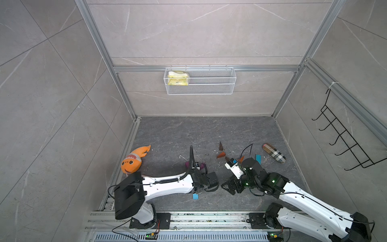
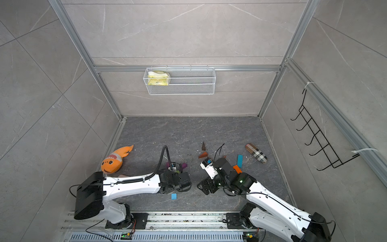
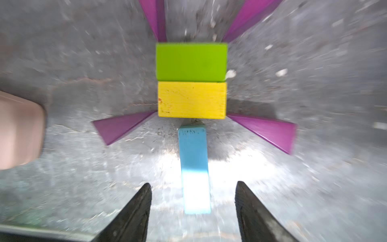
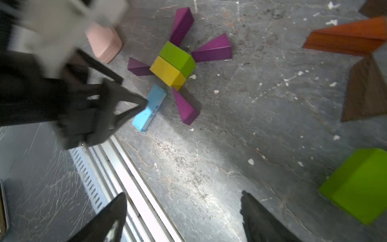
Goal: Assemble a small pinwheel with building blocks
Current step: Assemble the building block at the center of the board, then pick up the building block from the center of the board.
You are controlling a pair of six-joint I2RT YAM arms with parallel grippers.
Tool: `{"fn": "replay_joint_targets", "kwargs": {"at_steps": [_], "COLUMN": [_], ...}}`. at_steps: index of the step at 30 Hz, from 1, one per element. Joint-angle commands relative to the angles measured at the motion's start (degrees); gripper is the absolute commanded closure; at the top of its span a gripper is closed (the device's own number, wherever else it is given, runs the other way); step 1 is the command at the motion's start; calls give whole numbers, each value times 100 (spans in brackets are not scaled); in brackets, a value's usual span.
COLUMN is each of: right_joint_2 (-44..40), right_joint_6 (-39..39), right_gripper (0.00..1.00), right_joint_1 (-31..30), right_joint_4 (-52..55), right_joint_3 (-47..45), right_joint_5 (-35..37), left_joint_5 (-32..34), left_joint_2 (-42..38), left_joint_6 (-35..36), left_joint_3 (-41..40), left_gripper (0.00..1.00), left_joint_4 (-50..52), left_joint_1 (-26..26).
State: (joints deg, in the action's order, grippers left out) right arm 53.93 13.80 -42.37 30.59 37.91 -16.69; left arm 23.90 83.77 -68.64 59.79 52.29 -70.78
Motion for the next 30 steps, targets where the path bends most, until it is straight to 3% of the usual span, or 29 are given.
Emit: {"fn": "replay_joint_targets", "kwargs": {"at_steps": [1,4,7,8,9,12,14,19,22,30], "right_joint_2": [355,847,1275,1379,1422,1353,1409,2045,2050,1867], "right_joint_6": [320,290,486,669,904,1600,2128,3785,4790,6319], "right_gripper": [16,16,17,17,17,17,19,22,23,17], "right_joint_1": [104,219,373,396,396,397,396,432,431,439], "right_joint_4": [57,75,106,104,115,61,101,558,1005,1910], "right_joint_3": [467,792,1067,1103,1084,796,625,521,708,1055], "right_joint_5": [427,841,1173,1414,1830,2280,2552,3220,3389,3957], "left_joint_5": [618,444,-869,-1521,-2145,-3399,-3838,-4630,-4642,-4587], "left_joint_2": [-789,-1454,-1960,-2061,-2077,-1701,-1276,-658,-551,-678], "left_joint_6": [585,2135,3790,4278,4687,5574,6181,6965,7212,7188], "left_joint_3": [205,-34,-342,-415,-420,-43,352,682,683,452], "left_gripper": [32,26,17,5,0,0,0,0,0,0], "left_joint_4": [950,16,-1472,-1882,-2219,-2463,-2285,-2218,-2259,-2481], "left_joint_1": [91,567,1572,1979,2376,3048,3166,3167,3193,3238]}}
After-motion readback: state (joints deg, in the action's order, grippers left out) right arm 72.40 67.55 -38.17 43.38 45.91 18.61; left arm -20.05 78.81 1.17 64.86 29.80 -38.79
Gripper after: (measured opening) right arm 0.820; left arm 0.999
